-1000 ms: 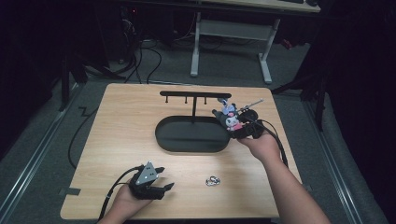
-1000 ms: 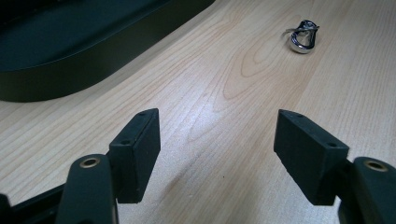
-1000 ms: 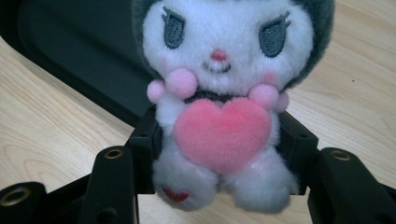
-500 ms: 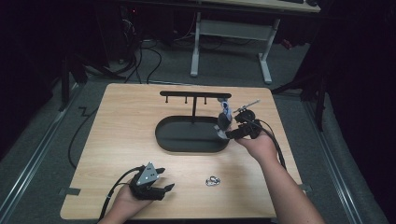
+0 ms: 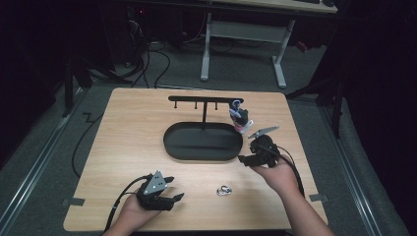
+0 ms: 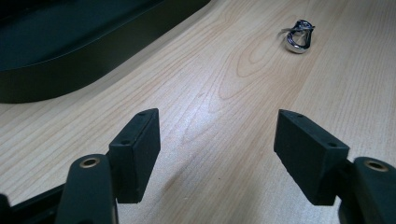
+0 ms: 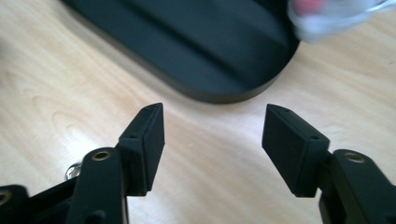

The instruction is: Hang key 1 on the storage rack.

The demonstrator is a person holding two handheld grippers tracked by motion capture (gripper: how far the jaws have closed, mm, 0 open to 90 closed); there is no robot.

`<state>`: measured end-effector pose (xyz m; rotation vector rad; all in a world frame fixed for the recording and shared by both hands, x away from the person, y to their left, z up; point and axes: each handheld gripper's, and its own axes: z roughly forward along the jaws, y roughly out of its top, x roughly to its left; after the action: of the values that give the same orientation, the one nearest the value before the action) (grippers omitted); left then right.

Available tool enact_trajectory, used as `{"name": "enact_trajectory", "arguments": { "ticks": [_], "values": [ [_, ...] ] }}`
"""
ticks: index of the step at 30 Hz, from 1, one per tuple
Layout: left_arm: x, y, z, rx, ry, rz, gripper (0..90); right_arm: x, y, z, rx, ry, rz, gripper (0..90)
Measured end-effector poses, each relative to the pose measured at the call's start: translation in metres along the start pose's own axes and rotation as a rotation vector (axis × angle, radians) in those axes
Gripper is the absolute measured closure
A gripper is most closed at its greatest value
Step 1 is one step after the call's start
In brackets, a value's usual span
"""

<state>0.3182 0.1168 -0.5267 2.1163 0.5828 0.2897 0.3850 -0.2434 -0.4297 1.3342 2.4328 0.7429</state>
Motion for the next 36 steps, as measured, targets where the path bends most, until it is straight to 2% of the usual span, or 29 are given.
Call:
{"name": "enact_trajectory", "arguments": {
  "ticks": [2,3,4,9,11,14,15,16,19,22,24,25,27,30,34,35,36],
  "values": [
    [0.0,0.0,0.001,0.002,-0.002,-0.001,32.2,0.005,-0.015,0.001,-0.035,0.014,0.004,43.0],
    [-0.005,-0.001,0.003,-0.019,-0.016,-0.055,32.2,0.007,-0.021,0.002,-0.05,0.021,0.005,43.5],
    [-0.001,0.0,0.002,0.006,-0.006,0.0,32.3,0.01,-0.031,0.004,-0.066,0.034,0.009,44.6],
    [-0.003,0.0,0.003,0.009,-0.003,0.004,32.8,0.021,-0.069,0.012,-0.135,0.037,0.029,48.6],
    [-0.004,0.001,0.003,0.006,0.0,-0.001,32.8,0.025,-0.086,0.016,-0.17,0.056,0.062,49.7],
    [-0.006,0.002,0.005,-0.006,-0.008,-0.017,32.7,0.03,-0.102,0.02,-0.205,0.069,0.08,51.0],
    [-0.008,0.002,0.006,-0.006,-0.01,-0.014,32.8,0.032,-0.105,0.019,-0.196,0.078,0.085,51.0],
    [-0.009,0.003,0.007,-0.006,-0.011,-0.011,32.8,0.034,-0.105,0.018,-0.199,0.087,0.072,51.1],
    [-0.013,0.004,0.009,0.0,-0.015,0.004,32.8,0.04,-0.108,0.015,-0.215,0.072,0.046,53.3],
    [-0.015,0.005,0.009,0.005,-0.014,0.007,32.8,0.045,-0.11,0.015,-0.222,0.094,0.043,56.1],
    [-0.015,0.004,0.008,0.005,-0.012,0.008,32.8,0.05,-0.11,0.016,-0.222,0.101,0.025,59.5],
    [-0.015,0.004,0.007,0.003,-0.009,0.008,32.9,0.054,-0.109,0.017,-0.226,0.105,0.017,62.7],
    [-0.014,0.003,0.006,0.003,-0.009,0.007,32.9,0.061,-0.107,0.019,-0.232,0.13,-0.007,76.4],
    [-0.013,0.001,0.005,0.006,-0.005,0.003,33.0,0.072,-0.102,0.023,-0.243,0.175,-0.037,88.5],
    [-0.01,-0.001,0.003,0.008,-0.001,-0.004,33.0,0.091,-0.092,0.034,-0.225,0.202,-0.088,90.0],
    [-0.01,-0.001,0.002,0.01,0.0,-0.005,33.1,0.1,-0.088,0.041,-0.21,0.223,-0.109,90.0],
    [-0.01,-0.002,0.002,0.011,0.0,-0.006,33.1,0.103,-0.086,0.044,-0.203,0.22,-0.123,90.0]
  ]
}}
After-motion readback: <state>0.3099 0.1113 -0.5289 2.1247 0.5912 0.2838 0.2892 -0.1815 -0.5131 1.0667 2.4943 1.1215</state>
